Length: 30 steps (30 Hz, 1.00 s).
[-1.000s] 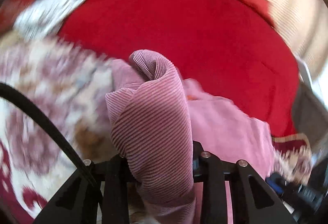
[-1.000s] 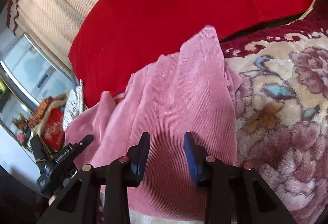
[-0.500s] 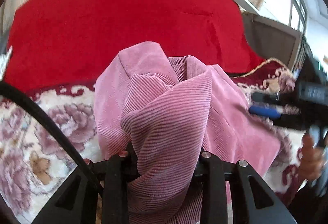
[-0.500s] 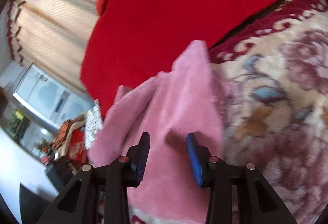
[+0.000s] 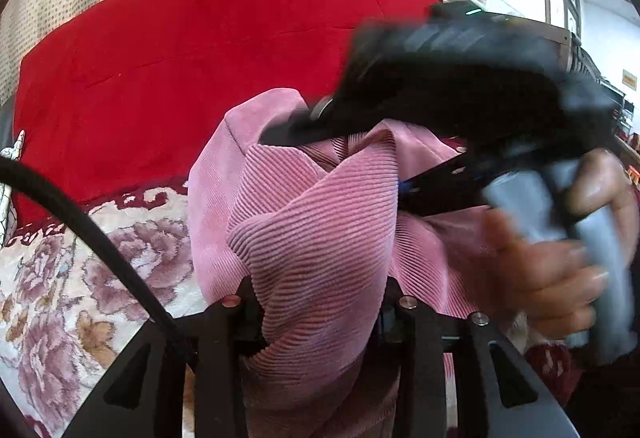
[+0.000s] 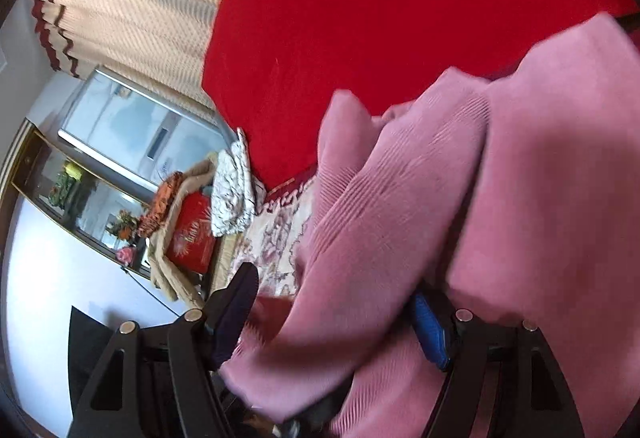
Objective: Fold large clothes
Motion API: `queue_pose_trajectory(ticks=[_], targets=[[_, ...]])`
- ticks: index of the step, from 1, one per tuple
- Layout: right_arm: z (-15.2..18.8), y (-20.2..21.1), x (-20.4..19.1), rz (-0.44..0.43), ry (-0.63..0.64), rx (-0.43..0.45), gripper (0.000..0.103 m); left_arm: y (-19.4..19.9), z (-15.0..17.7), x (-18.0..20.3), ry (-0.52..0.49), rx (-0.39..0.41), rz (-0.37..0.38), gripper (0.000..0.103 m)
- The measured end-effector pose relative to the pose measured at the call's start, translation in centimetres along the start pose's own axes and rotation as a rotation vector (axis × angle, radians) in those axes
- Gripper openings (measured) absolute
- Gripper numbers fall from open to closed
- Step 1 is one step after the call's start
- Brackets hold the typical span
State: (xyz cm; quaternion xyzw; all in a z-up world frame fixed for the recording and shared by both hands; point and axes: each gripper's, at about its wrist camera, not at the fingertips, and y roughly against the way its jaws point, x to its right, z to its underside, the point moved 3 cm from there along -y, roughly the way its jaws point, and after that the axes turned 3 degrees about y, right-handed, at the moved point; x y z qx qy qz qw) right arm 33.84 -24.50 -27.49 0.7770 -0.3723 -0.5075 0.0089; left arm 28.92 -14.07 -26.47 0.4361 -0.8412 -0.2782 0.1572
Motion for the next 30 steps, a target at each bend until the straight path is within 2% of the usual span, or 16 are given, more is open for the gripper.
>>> queue_pose_trajectory(ticks=[1,2,3,4,7,9,11,12,15,17,18,22,27,30], targets=[[0.1,-0.7,0.0,0.04,0.021,0.0,0.056,0.3,-0.3,-0.4,-0.013,-0.011,0.021,0.044],[0.0,-1.3,0.2,0.101,0.051,-0.005,0.044,1.0,-0.4,-0.7,-0.026,-0.022,0.06,0.044],[0.0,-1.6,0.7,0.133,0.054,-0.009,0.033,2.1,-0.4,-1.4,-0.027,-0.025,0.112,0.048],[-0.1,-1.6,1.5,0.112,0.027,-0.012,0.027,3.0,-0.4,-2.1,-0.014,-0.02,0.139,0.052],[-0.3,-1.2,2.7,0.102,-0.004,-0.01,0.022,6.4,-0.4,-6.1,0.103,0.031,0.208,0.056],[-0.1,-1.2,2.7,0.097,0.012,0.002,0.022,7.0,-0.5,-10.0,0.256,0.06,0.181,0.061],[0.2,-1.0,2.5,0.113,0.04,0.015,0.021,5.0,0.3,-13.6,0.475,-0.005,0.195,0.06],[0.5,-0.9,2.4,0.113,0.048,0.024,0.022,3.8,0.8,-14.4,0.543,-0.046,0.205,0.059],[0.7,-0.4,1.7,0.127,0.079,0.069,0.02,-0.3,2.0,-14.3,0.66,-0.154,0.274,0.041],[0.6,0.2,0.7,0.167,0.113,0.109,0.018,-3.0,2.6,-13.0,0.726,-0.226,0.388,0.034],[0.8,0.5,-0.1,0.172,0.149,0.136,0.017,-3.6,2.8,-12.6,0.754,-0.228,0.4,0.034],[0.8,2.4,-2.3,0.183,0.216,0.219,0.016,-3.3,1.3,-11.4,0.754,-0.164,0.453,0.034],[0.9,7.0,-5.0,0.191,0.281,0.336,0.016,-2.3,-1.4,-6.8,0.628,-0.117,0.528,0.034],[1.7,11.8,-4.8,0.224,0.29,0.416,0.015,-1.5,-3.2,-3.6,0.522,-0.089,0.542,0.034]])
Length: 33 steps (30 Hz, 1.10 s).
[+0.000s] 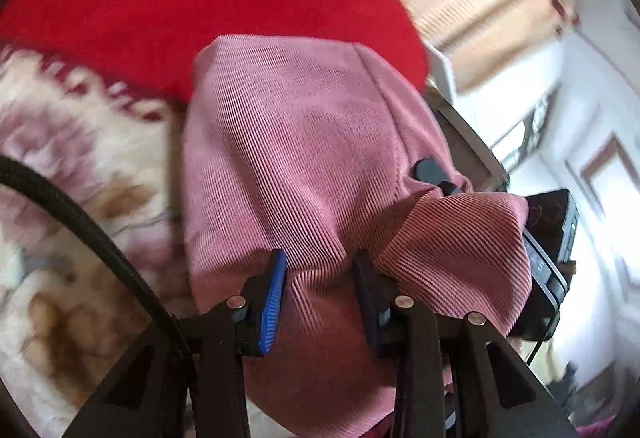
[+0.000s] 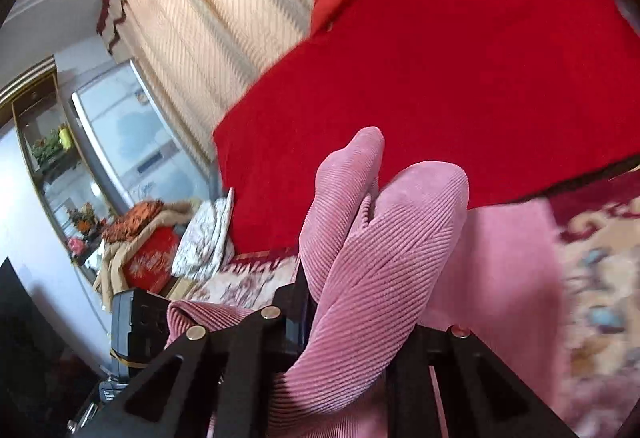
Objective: Fold large clothes
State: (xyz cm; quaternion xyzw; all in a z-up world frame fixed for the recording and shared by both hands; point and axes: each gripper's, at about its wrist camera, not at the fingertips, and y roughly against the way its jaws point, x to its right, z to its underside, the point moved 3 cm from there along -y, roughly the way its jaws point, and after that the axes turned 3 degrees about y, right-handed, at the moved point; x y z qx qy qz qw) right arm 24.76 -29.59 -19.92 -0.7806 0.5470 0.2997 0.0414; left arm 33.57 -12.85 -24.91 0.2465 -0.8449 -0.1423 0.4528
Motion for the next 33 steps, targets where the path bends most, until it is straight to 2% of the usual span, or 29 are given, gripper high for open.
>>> queue_pose_trajectory(ticks=[3,5,6,7,8,12,15,18,21,25,27,29,33], targets=[[0.0,1.7,2.8,0.088,-0.022,-0.03,0.015,-1.6,0.2,2.0,-0.092,-0.01,-0.069,0.038],[1.3,0.5,6.0,0.141,-0.088,-0.121,0.015,-2.9,0.6,2.1,-0.135,-0.021,-0.168,0.041],[2.5,-0.8,8.0,0.161,-0.14,-0.201,0.015,-3.8,1.0,2.1,-0.177,-0.023,-0.226,0.041],[3.5,-1.7,9.3,0.165,-0.178,-0.251,0.015,-3.9,1.3,2.3,-0.19,-0.019,-0.239,0.042],[4.2,-2.3,10.5,0.133,-0.226,-0.272,0.015,-3.7,1.2,2.6,-0.199,-0.01,-0.246,0.042],[4.0,-1.9,10.7,0.118,-0.209,-0.275,0.016,-2.3,0.7,2.9,-0.182,-0.023,-0.228,0.042],[4.4,-1.9,10.7,0.111,-0.189,-0.273,0.017,-0.3,0.2,2.1,-0.157,-0.011,-0.193,0.049],[5.0,-1.8,11.2,0.083,-0.208,-0.279,0.017,1.9,0.2,1.3,-0.176,0.024,-0.23,0.049],[5.4,-1.8,11.8,0.062,-0.224,-0.279,0.019,0.1,1.2,0.5,-0.196,-0.019,-0.276,0.051],[5.5,-1.2,11.9,0.083,-0.225,-0.281,0.021,-1.3,2.6,1.7,-0.307,-0.003,-0.34,0.051],[5.0,-0.3,12.0,0.118,-0.274,-0.293,0.026,-1.5,2.4,1.7,-0.305,-0.012,-0.34,0.051],[4.2,1.2,11.3,0.177,-0.263,-0.309,0.027,-1.9,2.4,1.8,-0.316,-0.014,-0.346,0.051],[1.4,5.1,8.4,0.364,-0.106,-0.26,0.029,-2.2,2.4,2.1,-0.332,-0.012,-0.36,0.051]])
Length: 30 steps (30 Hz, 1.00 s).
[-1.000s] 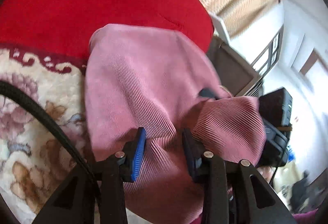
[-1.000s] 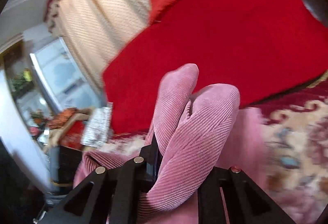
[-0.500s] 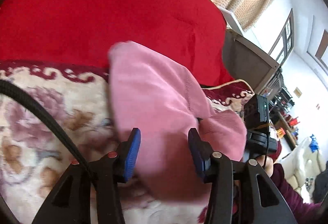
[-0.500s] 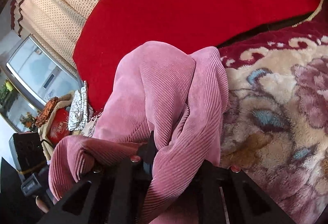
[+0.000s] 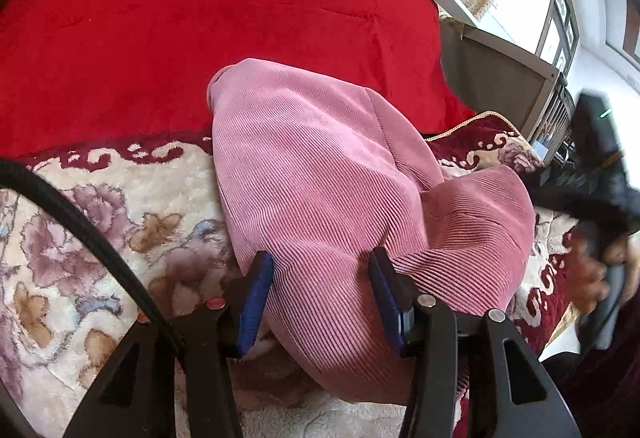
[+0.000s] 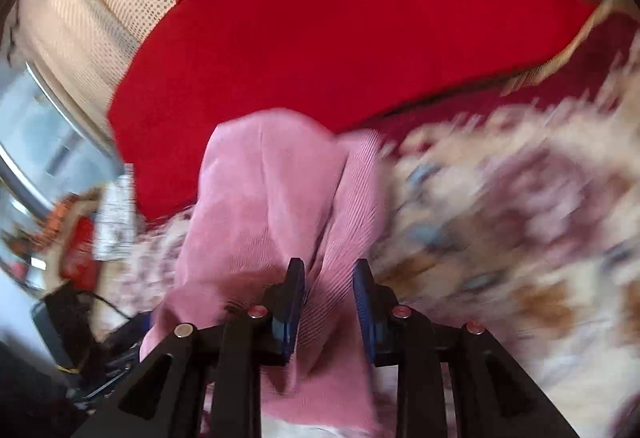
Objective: Fold large clothes
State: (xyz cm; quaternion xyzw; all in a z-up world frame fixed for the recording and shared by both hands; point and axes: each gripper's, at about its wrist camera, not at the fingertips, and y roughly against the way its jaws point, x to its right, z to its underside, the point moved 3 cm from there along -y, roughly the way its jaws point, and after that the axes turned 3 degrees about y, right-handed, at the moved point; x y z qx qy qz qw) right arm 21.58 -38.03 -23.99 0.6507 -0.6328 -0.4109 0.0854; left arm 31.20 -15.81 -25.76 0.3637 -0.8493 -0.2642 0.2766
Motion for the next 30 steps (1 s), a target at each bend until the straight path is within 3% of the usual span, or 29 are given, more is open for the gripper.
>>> queue_pose_trajectory(ticks=[2,4,7,9,12,13,15,17,22,26,28,30], targets=[[-1.1,2.7,-1.2,0.038,0.041,0.08,0.029,-0.1,-0.1,0.1,0.0,0.001,-0.003,0.051],[-2.1,4.5,-2.8,-0.027,0.046,0.14,0.029,-0.1,0.0,0.3,-0.008,0.005,-0.008,0.051],[-2.1,3.0,-5.9,-0.082,0.111,0.051,0.029,-0.2,-0.1,0.4,-0.016,0.006,-0.015,0.051],[-0.8,-0.1,-7.2,-0.04,0.152,-0.067,0.029,0.0,-0.1,0.3,-0.019,0.007,-0.015,0.051],[2.2,-2.4,-5.5,0.047,0.153,-0.177,0.028,0.1,-0.1,0.1,-0.016,0.005,-0.002,0.057],[3.2,-2.2,-5.1,0.048,0.167,-0.182,0.028,0.2,-0.1,-0.1,-0.011,0.001,0.004,0.066],[5.3,-0.5,-4.1,0.047,0.197,-0.145,0.028,0.3,-0.3,-0.2,0.002,-0.007,0.04,0.072],[6.9,0.1,-3.6,0.068,0.211,-0.136,0.028,0.4,-0.3,0.1,0.004,-0.011,0.061,0.072],[9.3,-0.9,-4.6,0.183,0.354,-0.064,0.027,-0.4,1.2,1.8,-0.052,0.013,-0.026,0.073],[7.7,-0.9,-3.7,0.117,0.276,-0.098,0.028,-0.7,0.8,0.1,0.048,-0.028,0.011,0.077],[6.1,-0.3,-3.6,0.086,0.25,-0.127,0.028,-0.6,0.7,0.2,0.043,-0.024,0.004,0.078],[3.9,0.7,-3.7,0.07,0.243,-0.082,0.028,-0.5,0.7,0.6,0.01,-0.015,-0.011,0.077]])
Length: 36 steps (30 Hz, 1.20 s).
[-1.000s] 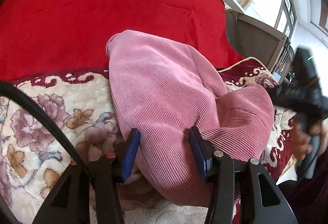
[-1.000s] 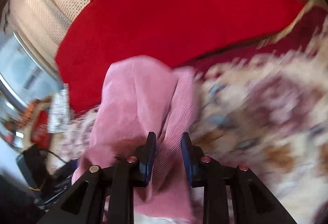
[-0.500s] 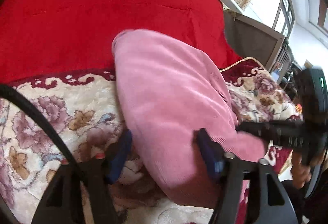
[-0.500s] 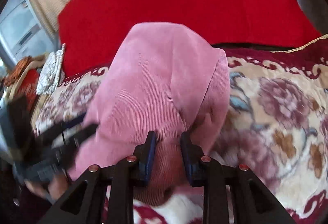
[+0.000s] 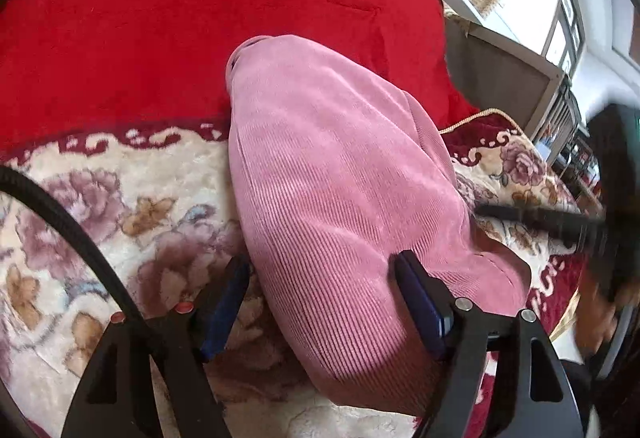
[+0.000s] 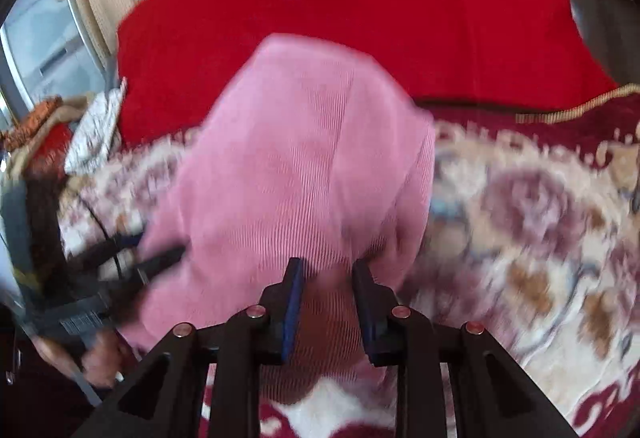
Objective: Fold large clothes
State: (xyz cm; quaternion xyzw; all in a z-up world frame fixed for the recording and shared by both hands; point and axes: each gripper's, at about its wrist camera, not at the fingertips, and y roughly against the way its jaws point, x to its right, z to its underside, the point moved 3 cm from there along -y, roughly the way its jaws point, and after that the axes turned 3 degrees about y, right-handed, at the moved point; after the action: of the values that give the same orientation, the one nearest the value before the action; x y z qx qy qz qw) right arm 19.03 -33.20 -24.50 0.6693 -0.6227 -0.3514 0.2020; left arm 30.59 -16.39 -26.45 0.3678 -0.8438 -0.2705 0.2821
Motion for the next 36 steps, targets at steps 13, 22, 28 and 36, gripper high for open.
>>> queue_pose_trajectory(ticks=[13,22,28,36], targets=[[-9.6,-13.8,4.6,0.012,-0.178,-0.152,0.028,0.2,0.2,1.2,-0.104,0.045,-0.046,0.077],[-8.1,-4.8,1.6,0.019,-0.091,0.006,0.028,0.9,0.5,0.8,-0.1,0.095,-0.058,0.077],[-3.6,-0.9,-0.6,0.002,-0.034,0.02,0.029,2.2,-0.2,0.7,-0.062,0.104,-0.04,0.077],[0.0,-5.2,0.4,-0.043,-0.113,-0.018,0.028,5.9,-0.8,-0.6,-0.031,0.164,-0.005,0.077]])
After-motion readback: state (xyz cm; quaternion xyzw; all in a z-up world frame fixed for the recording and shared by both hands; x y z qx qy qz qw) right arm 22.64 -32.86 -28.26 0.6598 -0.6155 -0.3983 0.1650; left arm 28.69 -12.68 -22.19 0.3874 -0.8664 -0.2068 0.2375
